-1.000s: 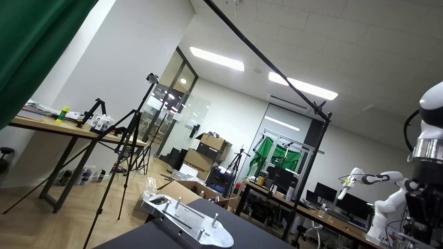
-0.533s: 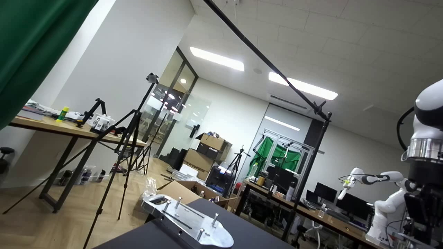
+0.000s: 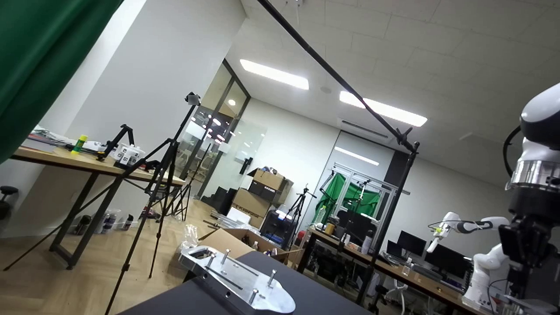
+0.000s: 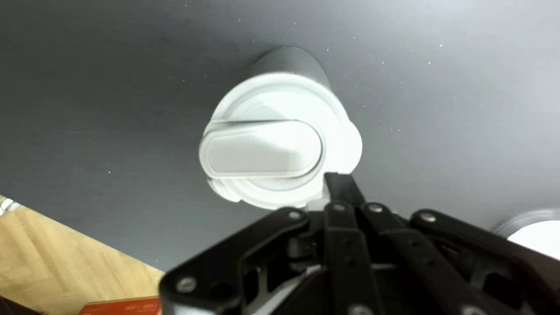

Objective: Press down the lid on the flask

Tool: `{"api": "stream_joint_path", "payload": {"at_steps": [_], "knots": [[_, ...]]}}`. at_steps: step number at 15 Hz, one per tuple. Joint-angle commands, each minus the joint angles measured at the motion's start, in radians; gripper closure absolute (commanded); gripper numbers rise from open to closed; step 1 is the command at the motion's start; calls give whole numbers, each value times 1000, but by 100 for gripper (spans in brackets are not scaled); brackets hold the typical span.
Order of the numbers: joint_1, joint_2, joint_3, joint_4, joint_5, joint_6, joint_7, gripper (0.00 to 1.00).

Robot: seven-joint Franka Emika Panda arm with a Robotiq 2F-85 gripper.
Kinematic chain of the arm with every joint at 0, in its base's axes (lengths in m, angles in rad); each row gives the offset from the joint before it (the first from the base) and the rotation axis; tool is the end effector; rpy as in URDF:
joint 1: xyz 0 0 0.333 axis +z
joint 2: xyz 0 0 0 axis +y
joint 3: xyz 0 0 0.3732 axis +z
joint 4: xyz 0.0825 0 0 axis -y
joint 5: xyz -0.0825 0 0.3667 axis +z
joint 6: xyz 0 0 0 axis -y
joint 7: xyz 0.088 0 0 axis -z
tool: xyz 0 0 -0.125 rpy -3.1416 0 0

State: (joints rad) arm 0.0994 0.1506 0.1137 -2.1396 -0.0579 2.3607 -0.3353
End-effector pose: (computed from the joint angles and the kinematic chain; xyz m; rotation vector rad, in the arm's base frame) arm 0.5522 0.1162 0.3921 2.9775 0.8986 0.1090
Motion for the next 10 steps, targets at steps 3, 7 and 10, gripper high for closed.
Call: {"api": "stream_joint_path", "payload": {"at_steps": [3,7,10], "knots": [[-6,-165,-13,-43,-67,-92,36,67],[-22,-260,-31,-62,-137,-201,57,40],[-40,-305,-46,-65,-167,-286,64,20]]}}
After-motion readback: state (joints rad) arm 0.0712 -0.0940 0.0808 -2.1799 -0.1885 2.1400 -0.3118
